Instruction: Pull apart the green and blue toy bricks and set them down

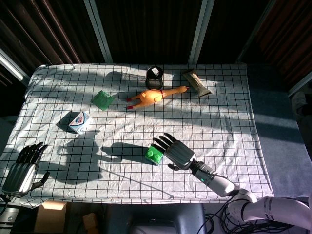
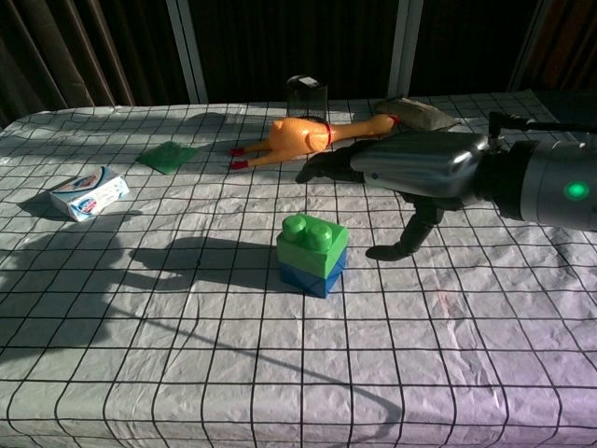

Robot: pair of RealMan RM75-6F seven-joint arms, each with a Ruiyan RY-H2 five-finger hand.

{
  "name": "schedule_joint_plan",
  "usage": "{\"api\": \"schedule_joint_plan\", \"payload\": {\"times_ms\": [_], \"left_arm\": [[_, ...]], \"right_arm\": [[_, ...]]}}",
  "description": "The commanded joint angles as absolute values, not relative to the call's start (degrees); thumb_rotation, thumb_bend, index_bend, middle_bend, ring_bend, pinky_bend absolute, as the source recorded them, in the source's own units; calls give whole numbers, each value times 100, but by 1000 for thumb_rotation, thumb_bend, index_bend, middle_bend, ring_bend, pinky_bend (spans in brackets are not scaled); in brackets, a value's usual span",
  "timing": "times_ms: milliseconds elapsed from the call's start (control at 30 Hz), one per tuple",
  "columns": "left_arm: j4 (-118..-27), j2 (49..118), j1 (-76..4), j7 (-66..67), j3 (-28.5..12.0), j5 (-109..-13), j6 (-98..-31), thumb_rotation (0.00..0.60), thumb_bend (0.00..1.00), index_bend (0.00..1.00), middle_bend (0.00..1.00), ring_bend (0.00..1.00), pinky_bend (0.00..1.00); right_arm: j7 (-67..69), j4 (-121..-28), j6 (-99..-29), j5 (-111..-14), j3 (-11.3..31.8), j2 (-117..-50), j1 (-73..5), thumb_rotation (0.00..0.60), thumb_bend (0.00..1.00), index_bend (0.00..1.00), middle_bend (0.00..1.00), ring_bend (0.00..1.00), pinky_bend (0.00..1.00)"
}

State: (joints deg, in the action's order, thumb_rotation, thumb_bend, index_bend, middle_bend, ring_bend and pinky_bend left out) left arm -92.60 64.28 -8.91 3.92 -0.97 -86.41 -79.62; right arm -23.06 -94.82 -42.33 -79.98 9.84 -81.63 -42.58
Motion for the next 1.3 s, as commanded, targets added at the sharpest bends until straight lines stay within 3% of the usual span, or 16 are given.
{"api": "schedule_joint_plan", "payload": {"times_ms": [33,533,700,933,1033,1200,1300], "left_arm": [[-9256,6426,-893,385,-97,-8631,-7956,600,345,0,17,0,65],[-9246,6390,-873,279,-108,-8623,-8024,600,342,0,17,0,65],[-9244,6364,-864,213,-105,-8654,-8060,600,344,0,17,0,65],[-9227,6343,-836,134,-90,-8690,-8114,600,343,0,17,0,65],[-9229,6342,-846,141,-88,-8676,-8084,600,343,0,17,0,65],[-9236,6345,-847,149,-92,-8669,-8085,600,342,0,17,0,65],[-9236,6342,-851,151,-94,-8661,-8074,600,341,0,17,0,65]], "right_arm": [[-2492,-9420,-4166,-7780,975,-8201,-4373,600,233,0,0,0,0],[-3194,-8823,-3887,-6957,845,-8892,-5089,600,236,0,0,0,0],[-3234,-8687,-3959,-6764,839,-9106,-5210,600,314,0,0,0,0],[-3234,-8651,-4065,-6669,772,-9138,-5299,600,320,7,0,0,0],[-3277,-8630,-4124,-6604,744,-9167,-5333,600,324,101,55,0,0],[-3238,-8578,-4322,-6696,694,-9233,-5326,600,339,455,319,54,0],[-3221,-8549,-4391,-6732,663,-9251,-5326,600,343,540,377,107,0]]}}
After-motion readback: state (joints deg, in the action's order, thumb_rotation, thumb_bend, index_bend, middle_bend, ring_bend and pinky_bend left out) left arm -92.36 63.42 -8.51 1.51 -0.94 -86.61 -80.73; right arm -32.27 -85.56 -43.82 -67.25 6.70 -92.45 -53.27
